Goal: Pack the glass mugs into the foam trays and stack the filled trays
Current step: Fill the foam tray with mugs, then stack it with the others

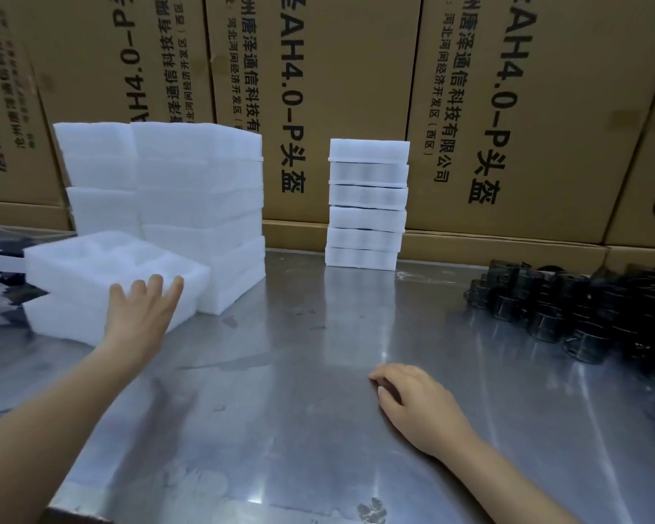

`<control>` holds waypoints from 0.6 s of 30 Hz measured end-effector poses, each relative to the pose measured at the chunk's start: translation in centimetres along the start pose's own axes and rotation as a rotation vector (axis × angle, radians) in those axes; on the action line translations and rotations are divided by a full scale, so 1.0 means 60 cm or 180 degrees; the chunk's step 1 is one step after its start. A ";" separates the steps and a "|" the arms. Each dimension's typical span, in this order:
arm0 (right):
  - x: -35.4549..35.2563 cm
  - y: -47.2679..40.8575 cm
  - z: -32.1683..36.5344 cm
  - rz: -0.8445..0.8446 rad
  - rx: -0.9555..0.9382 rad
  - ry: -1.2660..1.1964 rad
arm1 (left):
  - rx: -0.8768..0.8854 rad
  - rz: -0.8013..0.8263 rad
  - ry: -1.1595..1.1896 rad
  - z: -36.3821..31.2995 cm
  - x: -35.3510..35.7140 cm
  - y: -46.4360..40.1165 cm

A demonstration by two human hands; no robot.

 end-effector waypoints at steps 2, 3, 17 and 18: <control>0.001 0.000 -0.001 -0.0012 -0.0016 -0.0018 | 0.0115 -0.0067 0.0234 -0.024 -0.028 0.002; 0.003 0.000 -0.001 0.0002 -0.0021 -0.0025 | 0.0202 -0.0103 0.0346 -0.044 -0.048 0.006; -0.016 0.031 -0.155 -0.0448 0.1997 -0.3570 | 0.2297 -0.1335 0.2198 -0.407 -0.343 0.236; -0.017 0.035 -0.171 -0.0395 0.2044 -0.3678 | 0.2403 -0.1367 0.2382 -0.421 -0.350 0.244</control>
Point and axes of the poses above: each hand's wrist, its own y-axis away from the middle knuckle, its own x-axis out of the palm, z = x × y, the point moved 10 cm from there along -y, towards the middle knuckle, and after that the axes turned 9 degrees about y, right-handed, at the moved point
